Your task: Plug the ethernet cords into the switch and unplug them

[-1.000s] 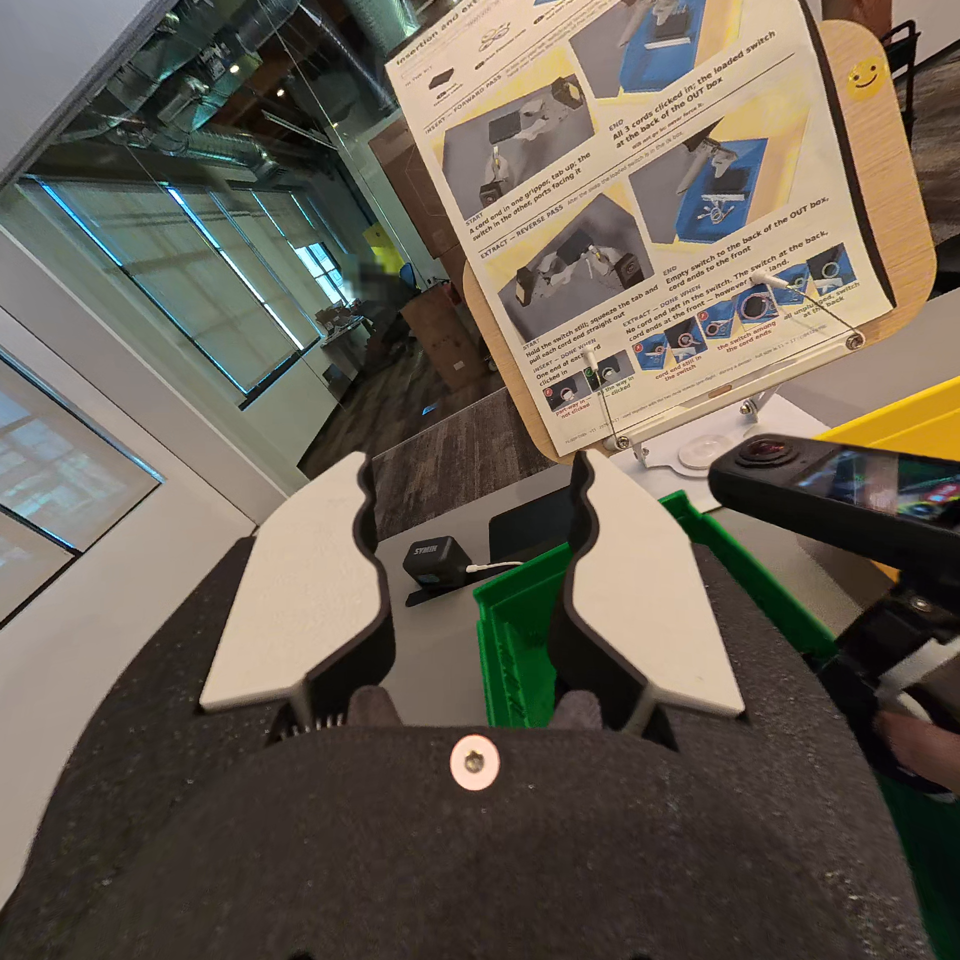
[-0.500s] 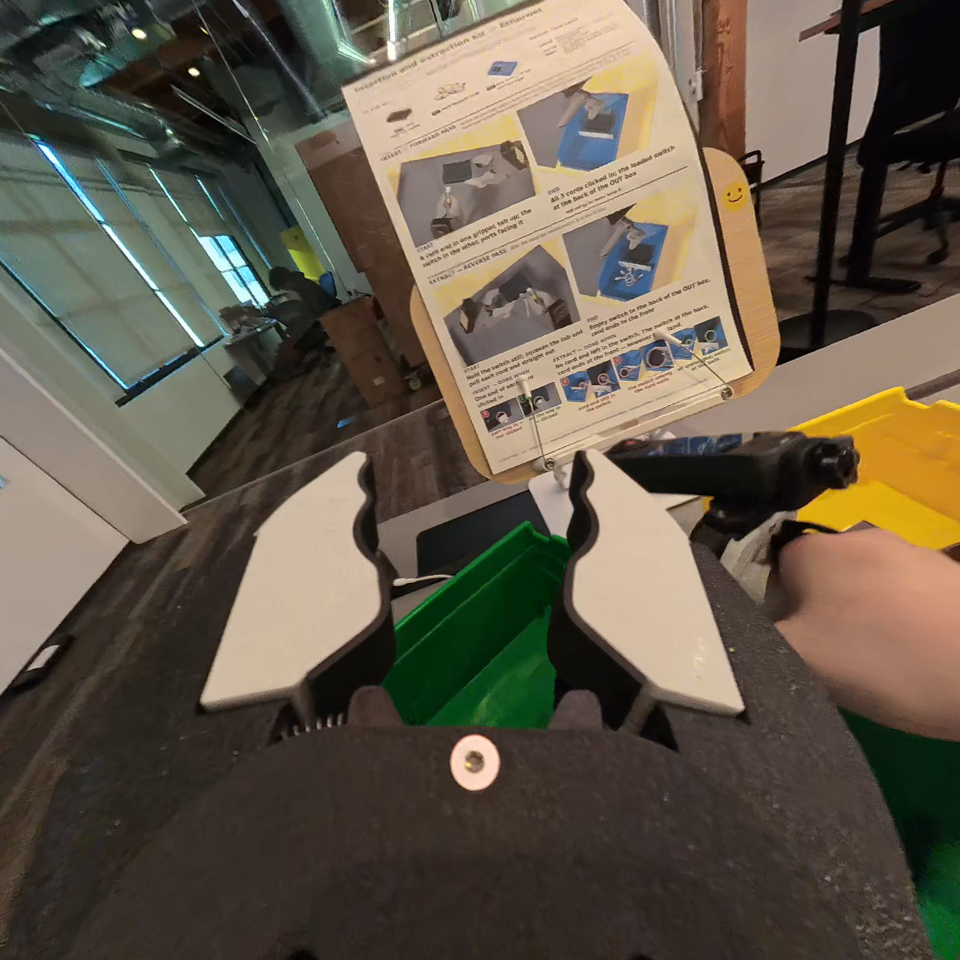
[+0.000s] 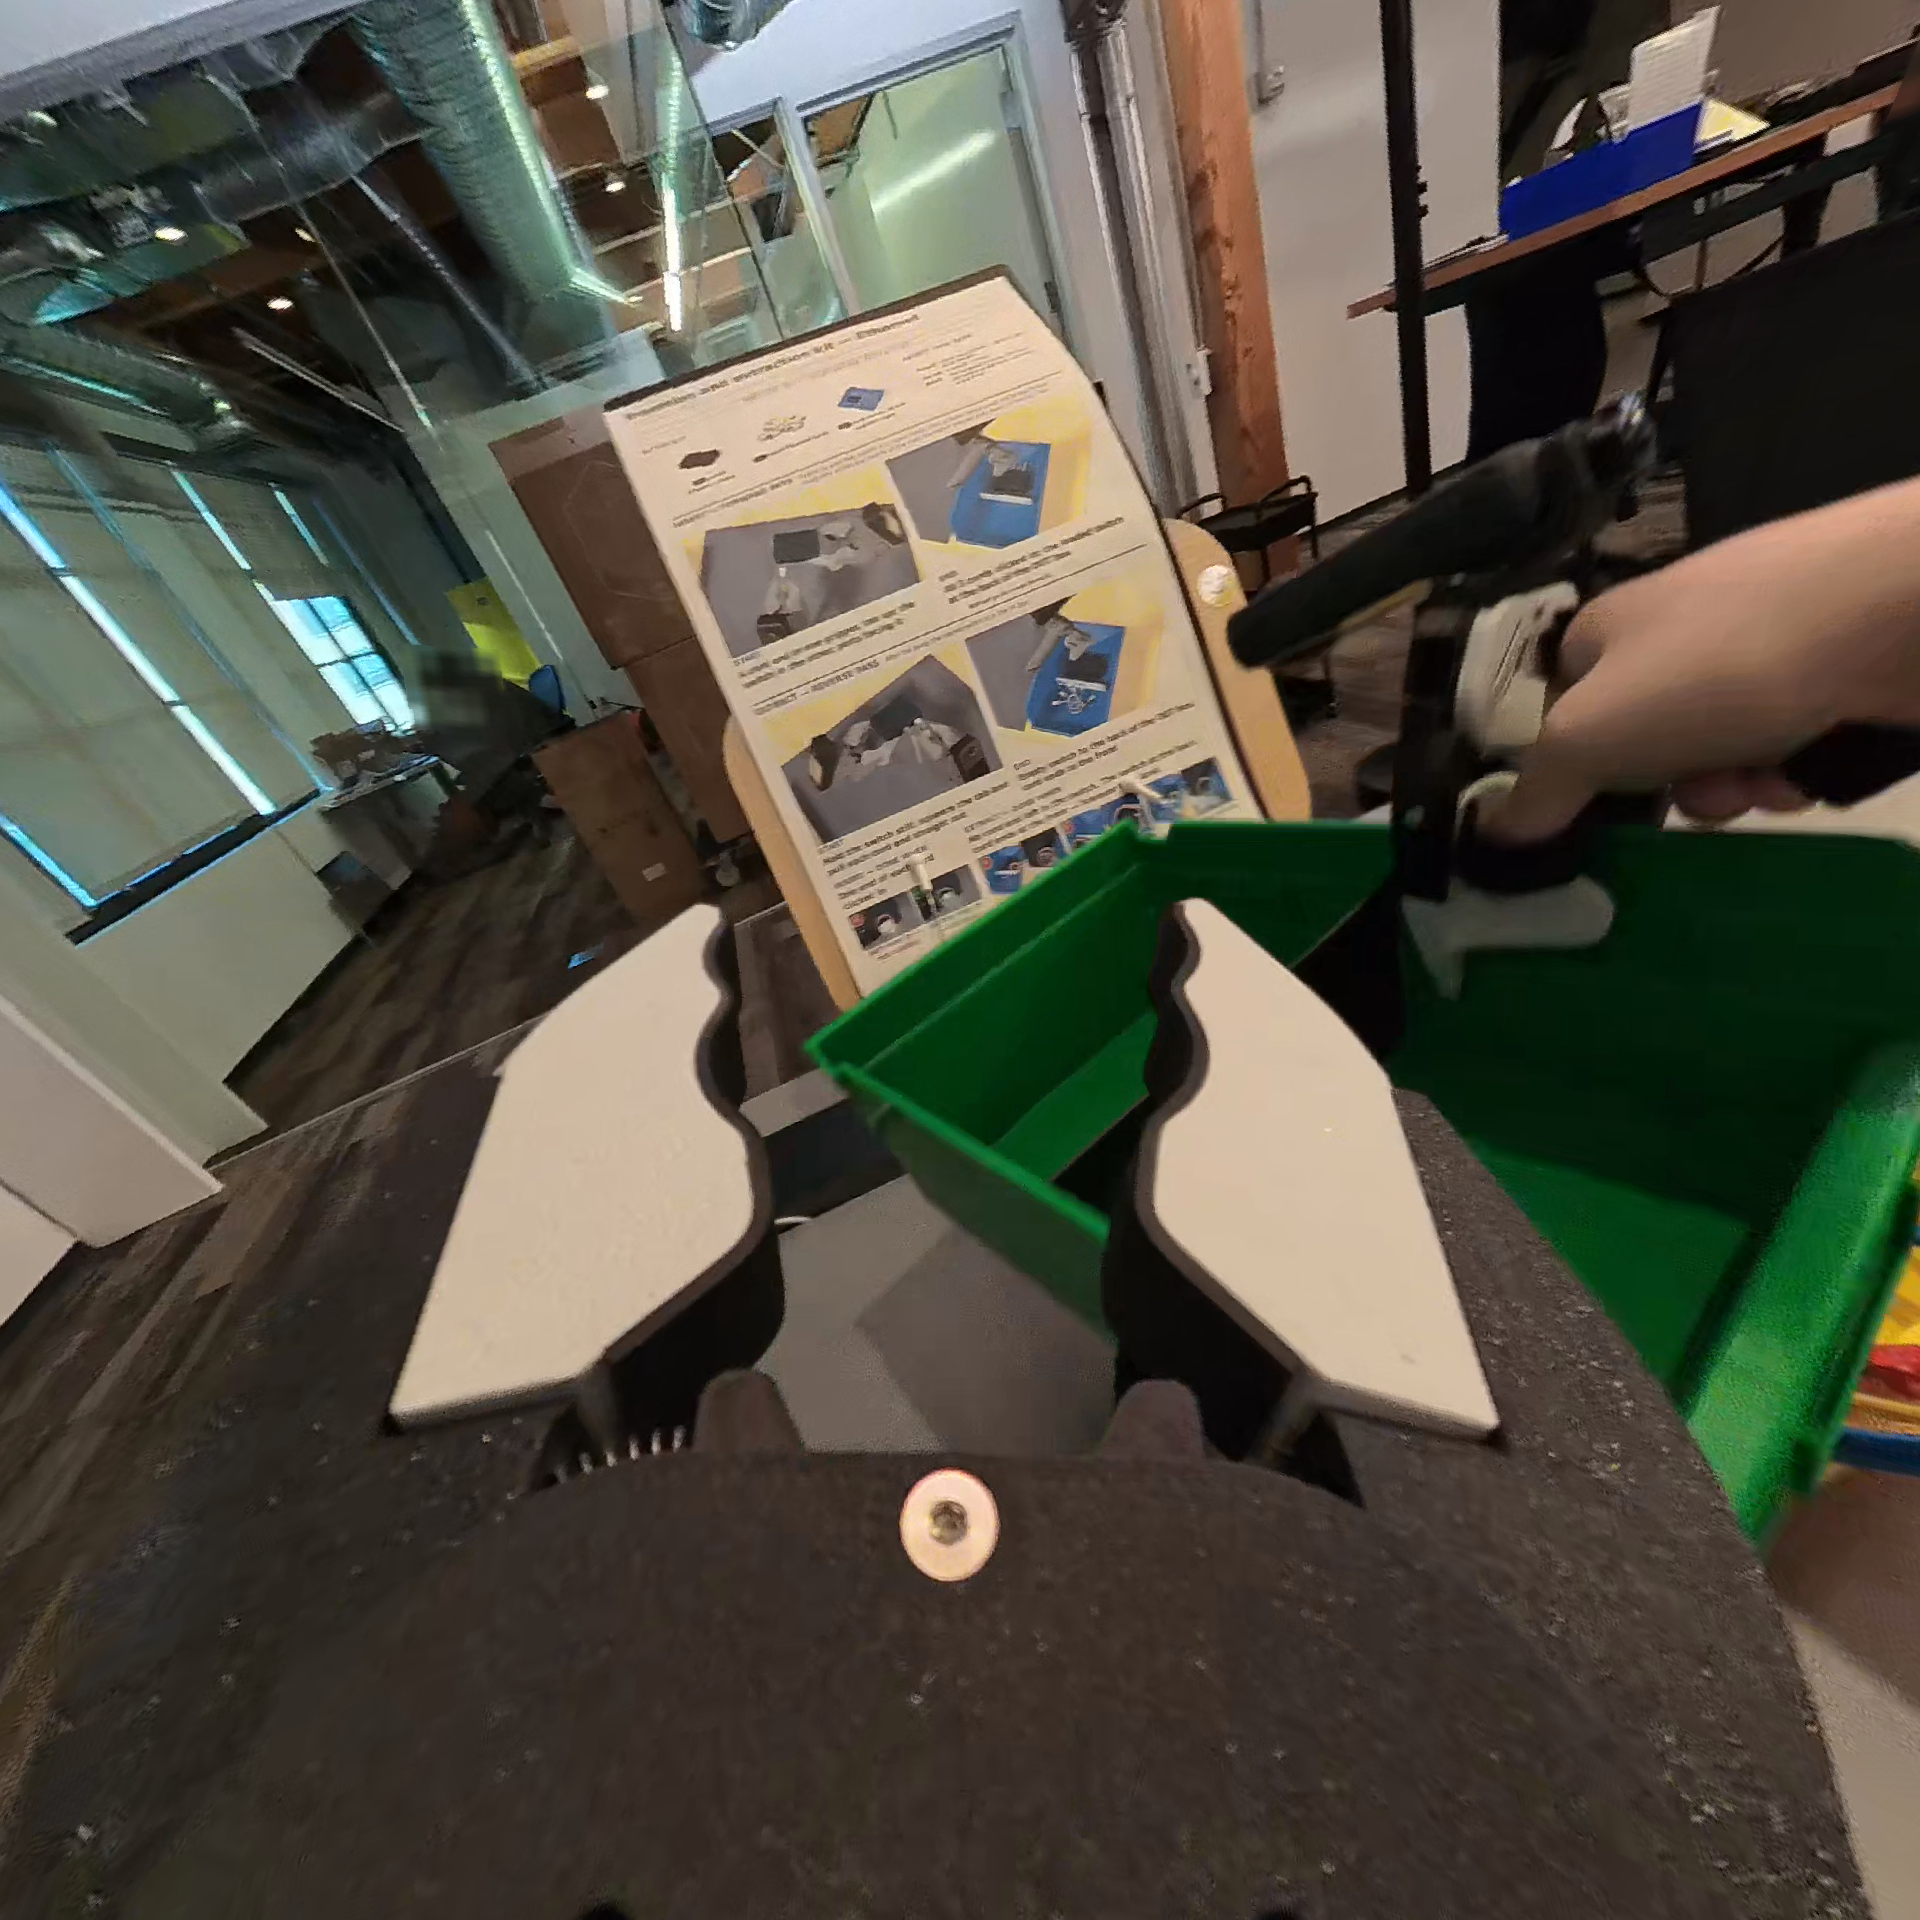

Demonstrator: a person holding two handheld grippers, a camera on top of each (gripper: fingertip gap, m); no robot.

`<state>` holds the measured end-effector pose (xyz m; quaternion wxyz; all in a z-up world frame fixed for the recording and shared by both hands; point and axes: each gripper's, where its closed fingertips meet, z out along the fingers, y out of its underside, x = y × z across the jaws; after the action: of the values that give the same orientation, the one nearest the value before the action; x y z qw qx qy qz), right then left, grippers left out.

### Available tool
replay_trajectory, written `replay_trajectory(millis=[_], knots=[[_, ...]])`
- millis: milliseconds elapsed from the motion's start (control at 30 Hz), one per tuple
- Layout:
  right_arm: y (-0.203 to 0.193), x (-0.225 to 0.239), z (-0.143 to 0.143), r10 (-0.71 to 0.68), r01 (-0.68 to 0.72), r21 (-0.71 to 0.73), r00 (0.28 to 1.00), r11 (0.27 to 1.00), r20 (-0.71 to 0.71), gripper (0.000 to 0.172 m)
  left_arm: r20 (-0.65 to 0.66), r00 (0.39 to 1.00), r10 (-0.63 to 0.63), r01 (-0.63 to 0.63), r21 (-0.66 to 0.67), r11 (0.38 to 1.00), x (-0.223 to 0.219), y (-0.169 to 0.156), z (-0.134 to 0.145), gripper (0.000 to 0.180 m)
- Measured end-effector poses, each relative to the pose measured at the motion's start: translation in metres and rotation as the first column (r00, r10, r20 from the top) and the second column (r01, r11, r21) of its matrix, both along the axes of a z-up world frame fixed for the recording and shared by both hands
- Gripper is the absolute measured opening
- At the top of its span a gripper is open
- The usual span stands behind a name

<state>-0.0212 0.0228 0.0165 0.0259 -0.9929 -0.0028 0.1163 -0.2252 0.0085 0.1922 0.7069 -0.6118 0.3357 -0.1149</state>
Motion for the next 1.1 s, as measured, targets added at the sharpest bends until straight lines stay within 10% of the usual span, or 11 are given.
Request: replay_trajectory(millis=[300,433,633,867,1100], knots=[[-0.074,0.198,0.018,-0.297,0.297,0.066,0.955,0.953,-0.008,0.005,-0.169,0.974,-0.151,0.135,-0.102,0.986,0.061,0.004,-0.048,0.066],[-0.118,0.271,0.002,-0.412,0.413,0.07,0.911,0.908,-0.03,0.006,-0.234,0.826,-0.513,0.364,-0.474,0.802,0.109,-0.009,-0.125,0.05],[-0.157,0.341,-0.045,-0.542,0.551,0.1,0.834,0.828,-0.104,0.006,-0.391,0.596,-0.701,0.528,-0.467,0.709,0.15,-0.006,-0.198,0.042],[-0.175,0.385,-0.097,-0.643,0.643,0.168,0.763,0.747,-0.059,0.009,-0.059,0.817,-0.573,0.296,-0.81,0.506,0.174,0.012,-0.238,0.054],[-0.159,0.372,-0.142,-0.634,0.639,0.123,0.769,0.759,-0.086,0.008,-0.187,0.785,-0.59,0.142,-0.873,0.466,0.174,0.015,-0.272,0.052]])
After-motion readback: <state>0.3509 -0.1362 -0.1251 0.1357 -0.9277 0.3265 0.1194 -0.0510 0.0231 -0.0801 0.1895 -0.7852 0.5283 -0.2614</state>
